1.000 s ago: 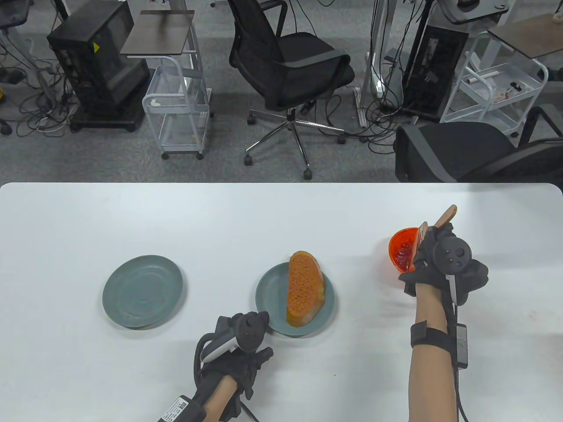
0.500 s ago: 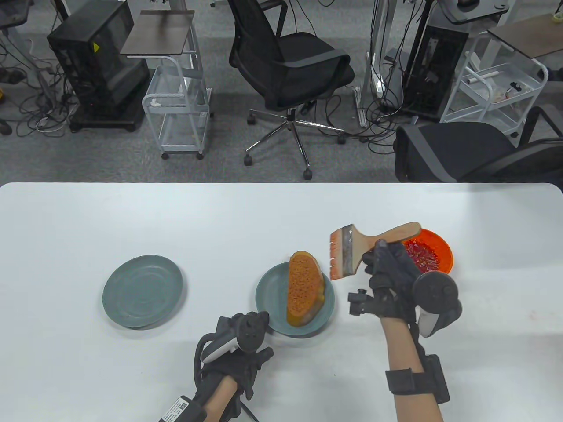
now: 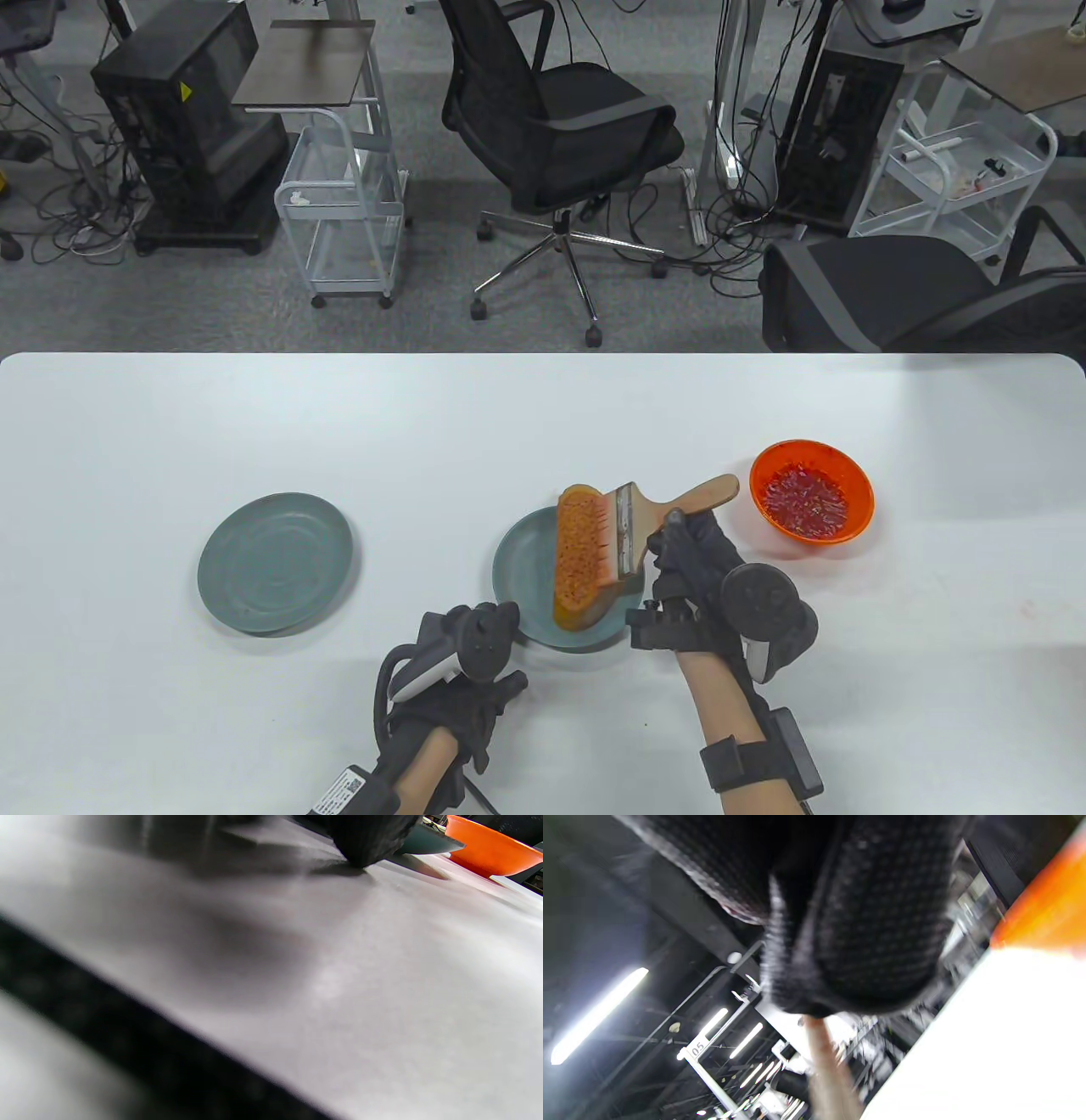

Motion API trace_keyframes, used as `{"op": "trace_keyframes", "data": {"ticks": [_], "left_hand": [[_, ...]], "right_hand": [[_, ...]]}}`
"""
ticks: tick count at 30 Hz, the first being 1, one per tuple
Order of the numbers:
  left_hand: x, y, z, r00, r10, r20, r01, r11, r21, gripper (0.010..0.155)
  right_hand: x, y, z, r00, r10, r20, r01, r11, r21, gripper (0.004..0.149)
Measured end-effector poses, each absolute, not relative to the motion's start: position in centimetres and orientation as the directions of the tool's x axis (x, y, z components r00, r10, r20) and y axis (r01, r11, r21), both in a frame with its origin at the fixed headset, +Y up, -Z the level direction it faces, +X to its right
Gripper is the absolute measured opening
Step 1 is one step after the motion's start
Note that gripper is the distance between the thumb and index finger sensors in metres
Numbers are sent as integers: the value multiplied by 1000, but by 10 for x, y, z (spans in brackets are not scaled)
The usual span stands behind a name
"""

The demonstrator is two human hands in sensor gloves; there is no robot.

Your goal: Dip brush into ketchup and spread onto bread slice

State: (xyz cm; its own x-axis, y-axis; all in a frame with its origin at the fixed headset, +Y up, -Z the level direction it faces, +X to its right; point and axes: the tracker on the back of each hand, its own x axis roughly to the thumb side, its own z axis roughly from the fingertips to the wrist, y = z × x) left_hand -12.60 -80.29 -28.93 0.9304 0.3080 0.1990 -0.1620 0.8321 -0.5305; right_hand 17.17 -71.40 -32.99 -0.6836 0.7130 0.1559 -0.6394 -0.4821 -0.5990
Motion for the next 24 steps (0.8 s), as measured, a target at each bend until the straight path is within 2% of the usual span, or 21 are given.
{"op": "trace_keyframes", "data": {"ticks": [2, 4, 7, 10, 13, 16, 17, 20, 23, 24], "left_hand": [[-126, -803, -289, 930, 310, 200, -163, 832, -530, 76], [-126, -803, -289, 930, 309, 200, -163, 833, -529, 76], [-126, -803, -289, 930, 309, 201, -163, 833, -528, 76], [-126, -803, -289, 929, 310, 201, -164, 834, -527, 76], [-126, -804, -289, 929, 311, 201, -165, 834, -527, 76], [-126, -803, -289, 929, 311, 201, -164, 833, -528, 76], [-126, -803, -289, 929, 310, 201, -164, 833, -529, 76], [-126, -804, -289, 929, 310, 200, -164, 833, -529, 76], [-126, -804, -289, 930, 310, 199, -164, 832, -529, 76], [-126, -804, -289, 930, 309, 199, -164, 832, -530, 76]], "right_hand": [[173, -715, -329, -593, 787, 172, -705, -404, -583, 47], [169, -722, -331, -444, 880, 169, -789, -294, -539, 47], [158, -734, -334, -321, 937, 140, -857, -225, -463, 47], [151, -741, -337, -363, 926, 103, -855, -287, -433, 47], [159, -737, -337, -451, 883, 128, -809, -344, -476, 47], [170, -719, -334, -651, 736, 184, -683, -463, -565, 47], [172, -716, -333, -663, 722, 199, -674, -458, -580, 46], [178, -715, -335, -590, 779, 211, -729, -402, -554, 47], [175, -730, -339, -357, 917, 178, -847, -238, -475, 47], [173, -733, -340, -322, 932, 165, -866, -220, -449, 47]]}}
